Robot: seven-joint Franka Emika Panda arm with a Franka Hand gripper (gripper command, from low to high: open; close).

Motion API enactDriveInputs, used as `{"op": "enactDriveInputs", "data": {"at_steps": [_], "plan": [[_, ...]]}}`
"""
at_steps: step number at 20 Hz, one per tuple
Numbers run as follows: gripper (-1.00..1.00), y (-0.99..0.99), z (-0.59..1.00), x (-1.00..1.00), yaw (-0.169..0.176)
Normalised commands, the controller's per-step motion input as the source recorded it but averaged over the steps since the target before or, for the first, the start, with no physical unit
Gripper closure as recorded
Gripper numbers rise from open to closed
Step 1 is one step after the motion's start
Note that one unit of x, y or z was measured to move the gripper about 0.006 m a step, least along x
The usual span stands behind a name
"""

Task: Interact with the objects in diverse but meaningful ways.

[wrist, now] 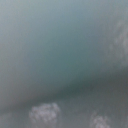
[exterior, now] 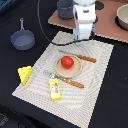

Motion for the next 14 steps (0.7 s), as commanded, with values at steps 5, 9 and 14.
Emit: {"op": "enactDriveInputs", "data": {"at_steps": [5, 9, 14], "plan": [[1.00, -0.64, 0.31, -0.35, 0.040], [1.00, -0.71, 0.02, -0.66, 0.014], [1.00, -0.74, -0.05, -0.84, 0.000]]}}
